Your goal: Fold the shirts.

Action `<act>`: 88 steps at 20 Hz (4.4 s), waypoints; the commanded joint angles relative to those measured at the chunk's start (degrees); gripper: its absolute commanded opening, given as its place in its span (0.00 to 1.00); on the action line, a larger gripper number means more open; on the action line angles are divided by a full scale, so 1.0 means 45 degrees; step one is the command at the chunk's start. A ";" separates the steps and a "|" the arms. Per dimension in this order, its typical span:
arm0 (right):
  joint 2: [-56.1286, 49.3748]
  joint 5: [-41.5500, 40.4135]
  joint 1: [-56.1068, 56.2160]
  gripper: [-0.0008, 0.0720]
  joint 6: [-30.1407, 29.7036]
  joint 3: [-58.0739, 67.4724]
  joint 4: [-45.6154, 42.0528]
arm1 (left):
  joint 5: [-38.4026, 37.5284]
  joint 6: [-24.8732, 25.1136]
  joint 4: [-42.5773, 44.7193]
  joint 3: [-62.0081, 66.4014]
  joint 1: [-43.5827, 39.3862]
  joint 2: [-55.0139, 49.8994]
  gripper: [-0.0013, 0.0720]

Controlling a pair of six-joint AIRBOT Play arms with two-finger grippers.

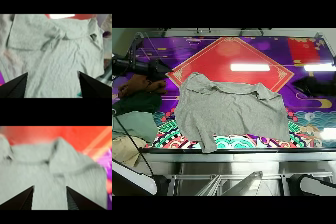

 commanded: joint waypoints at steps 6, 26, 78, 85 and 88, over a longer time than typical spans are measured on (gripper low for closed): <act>0.1802 0.0797 -0.1258 0.65 0.3036 -0.4949 -0.6115 | -0.0865 0.0602 0.1175 -0.8213 0.1763 0.2472 0.98; -0.0855 0.0865 0.0335 0.28 0.0495 -0.5192 -0.2210 | 0.2482 0.0602 0.2783 -1.0690 -0.2273 0.3254 0.04; -0.3191 -0.2545 0.1360 0.03 -0.6154 -0.0806 0.8058 | -0.0262 -0.0597 0.0486 0.1987 -0.1088 -0.1933 0.03; -0.3895 -0.2953 0.1180 0.03 -0.4906 -0.0466 0.2948 | -0.0816 -0.0588 0.4226 0.2035 -0.2079 -0.2098 0.04; -0.3895 -0.3371 0.1180 0.03 -0.4911 -0.0466 0.2550 | -0.1127 -0.0714 0.5066 0.2035 -0.2375 -0.2098 0.04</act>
